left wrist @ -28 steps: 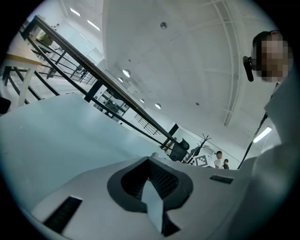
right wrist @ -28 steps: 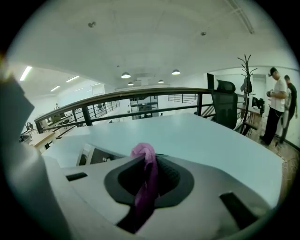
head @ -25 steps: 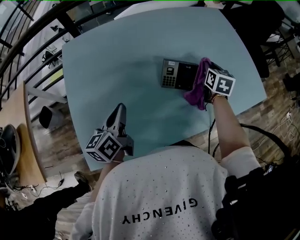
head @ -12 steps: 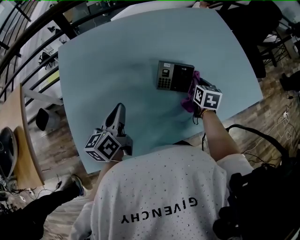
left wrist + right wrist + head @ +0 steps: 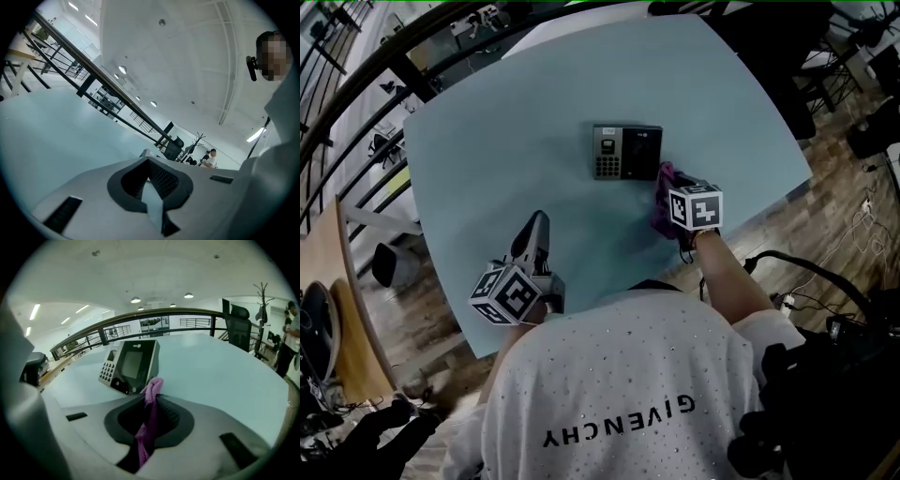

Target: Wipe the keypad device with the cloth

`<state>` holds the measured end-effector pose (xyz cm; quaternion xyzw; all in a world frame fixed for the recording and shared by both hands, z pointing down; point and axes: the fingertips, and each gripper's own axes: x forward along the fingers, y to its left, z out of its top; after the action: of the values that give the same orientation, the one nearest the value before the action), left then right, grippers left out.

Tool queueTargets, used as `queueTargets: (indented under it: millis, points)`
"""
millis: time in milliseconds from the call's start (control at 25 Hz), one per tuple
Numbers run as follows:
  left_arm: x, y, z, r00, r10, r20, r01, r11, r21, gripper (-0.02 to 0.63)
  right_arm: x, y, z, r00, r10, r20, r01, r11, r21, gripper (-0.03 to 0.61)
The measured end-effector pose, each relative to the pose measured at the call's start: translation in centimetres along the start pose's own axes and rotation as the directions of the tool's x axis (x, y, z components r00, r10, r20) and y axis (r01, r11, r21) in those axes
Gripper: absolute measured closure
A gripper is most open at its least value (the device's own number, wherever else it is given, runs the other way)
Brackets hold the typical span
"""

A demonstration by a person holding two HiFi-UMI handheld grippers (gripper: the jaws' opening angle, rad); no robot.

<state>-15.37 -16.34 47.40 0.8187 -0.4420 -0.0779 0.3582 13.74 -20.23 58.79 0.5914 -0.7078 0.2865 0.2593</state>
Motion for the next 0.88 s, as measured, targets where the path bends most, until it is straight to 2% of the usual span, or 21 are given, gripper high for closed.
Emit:
queueTargets:
  millis: [80,240,320,440,560,720,880]
  points:
    - [0.1,-0.7,0.1,1.000,-0.018,0.001,0.018,1.000,0.005,0.620,-1.3,0.7,0.4,0.999,0.048,0.017,-0.049,0.999,0.023,0.545]
    - [0.1,-2.0,0.4,0.999,-0.052,0.004,0.052,0.998,0.033,0.620,-5.1,1.8,3.9,0.976,0.122,0.179,-0.142,0.984,0.106,0.546]
    - [-0.2,-2.3,0.5,0.999,-0.053,0.008,0.052,0.998,0.043,0.620,-6.8,2.5,5.4,0.962,0.139,0.234,-0.166,0.981,0.100,0.548]
    - [-0.7,-2.8,0.6,0.998,-0.054,0.020,0.053,0.997,0.048,0.620,-9.2,3.5,7.0,0.946,0.149,0.286,-0.173,0.983,0.062,0.548]
    - [-1.5,-3.9,0.6,0.997,-0.072,0.018,0.071,0.995,0.069,0.620,-12.2,4.4,8.3,0.917,0.158,0.365,-0.186,0.982,0.040,0.548]
    - [-2.7,-4.9,0.5,0.996,-0.090,0.008,0.089,0.992,0.088,0.620,-15.4,4.6,8.9,0.881,0.114,0.458,-0.112,0.993,-0.031,0.548]
    - [-3.7,-5.1,0.2,0.995,-0.103,0.004,0.102,0.989,0.103,0.620,-16.8,3.9,7.7,0.869,0.061,0.491,-0.086,0.996,0.029,0.549]
